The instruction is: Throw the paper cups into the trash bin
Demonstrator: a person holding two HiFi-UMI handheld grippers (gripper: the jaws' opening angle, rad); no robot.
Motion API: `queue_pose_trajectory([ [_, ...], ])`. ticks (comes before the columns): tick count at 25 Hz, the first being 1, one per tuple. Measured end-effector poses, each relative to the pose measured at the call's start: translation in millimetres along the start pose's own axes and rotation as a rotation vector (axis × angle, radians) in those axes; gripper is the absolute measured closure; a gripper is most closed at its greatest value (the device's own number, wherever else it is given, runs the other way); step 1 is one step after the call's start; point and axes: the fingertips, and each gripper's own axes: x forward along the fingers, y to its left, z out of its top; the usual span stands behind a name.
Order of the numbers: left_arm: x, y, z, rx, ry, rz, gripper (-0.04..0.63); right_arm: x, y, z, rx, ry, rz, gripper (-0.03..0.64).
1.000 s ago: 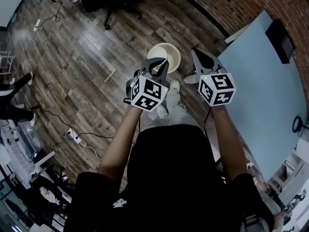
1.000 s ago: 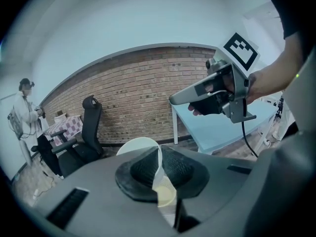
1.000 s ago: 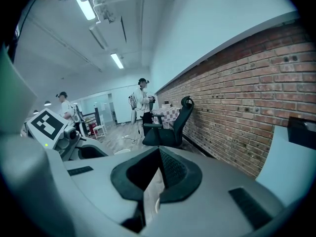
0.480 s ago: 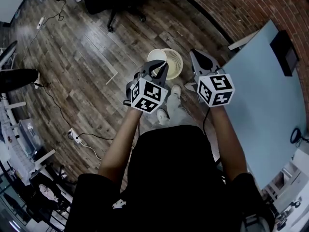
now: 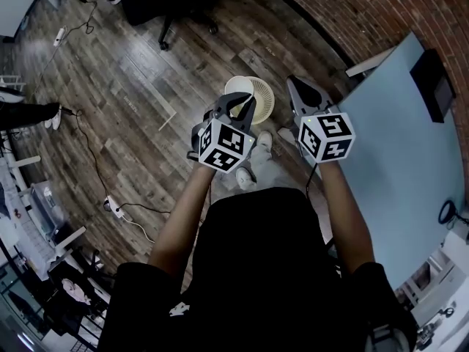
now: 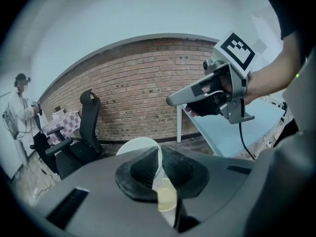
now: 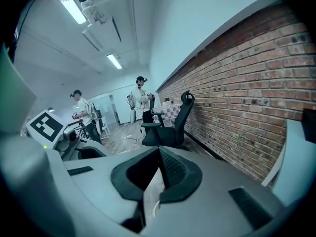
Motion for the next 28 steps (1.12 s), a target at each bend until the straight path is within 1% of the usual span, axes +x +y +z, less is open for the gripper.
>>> queue_pose_trajectory([
  [6,16.4,2.2,1.5,-0.005,0.05,0.009,0.566,7.3,-23.0,1.3,0.052,0.001,0.026,0.612],
  [11,26.0,9.3,-6.4,-0.039,0.066,0.027,0.566,19.0,-38.6,-2.8,0.083,0.011,0.039,0.612],
  [16,39.0,10.6,-13.6,-0.055,0.08,0.021,0.566,27.3,-50.4,-13.3,0.107,0.037,0.035,0.612],
  [23,51.4,16.0,-25.2,-0.043,0.101,-0.037,0.565,40.6,-54.8,-21.2,0.136,0.05,0.001,0.612],
  [28,61.4,15.9,-40.4,-0.03,0.119,-0.106,0.565,45.6,-57.8,-29.2,0.169,0.057,-0.057,0.612],
])
